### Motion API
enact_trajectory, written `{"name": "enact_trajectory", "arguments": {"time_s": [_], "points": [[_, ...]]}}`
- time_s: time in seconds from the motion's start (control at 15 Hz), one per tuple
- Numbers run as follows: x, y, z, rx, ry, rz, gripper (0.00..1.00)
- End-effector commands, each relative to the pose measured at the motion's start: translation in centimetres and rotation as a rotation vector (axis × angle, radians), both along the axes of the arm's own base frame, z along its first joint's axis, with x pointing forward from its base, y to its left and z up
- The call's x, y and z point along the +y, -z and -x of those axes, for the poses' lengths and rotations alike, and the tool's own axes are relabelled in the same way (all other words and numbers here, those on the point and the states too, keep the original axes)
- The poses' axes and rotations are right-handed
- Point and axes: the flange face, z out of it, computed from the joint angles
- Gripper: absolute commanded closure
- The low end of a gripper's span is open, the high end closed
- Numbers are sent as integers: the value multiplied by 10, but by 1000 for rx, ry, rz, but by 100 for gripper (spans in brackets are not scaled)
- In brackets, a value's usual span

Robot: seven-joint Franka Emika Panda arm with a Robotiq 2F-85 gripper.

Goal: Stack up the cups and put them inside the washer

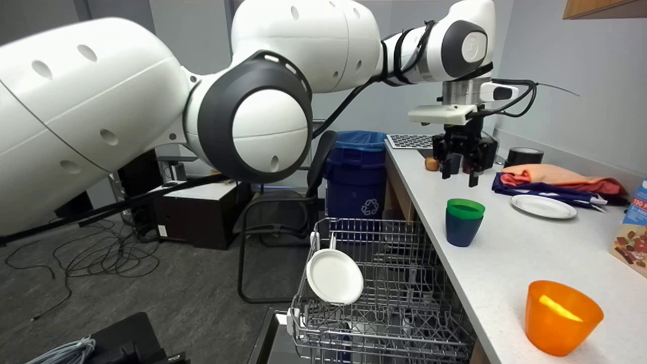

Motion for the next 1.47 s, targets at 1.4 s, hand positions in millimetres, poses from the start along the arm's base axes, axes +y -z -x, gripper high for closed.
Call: {"name": "enact_trajectory", "arguments": {"time_s": [1.4], "points": [[11, 46, -8, 17, -46, -78, 0]]}}
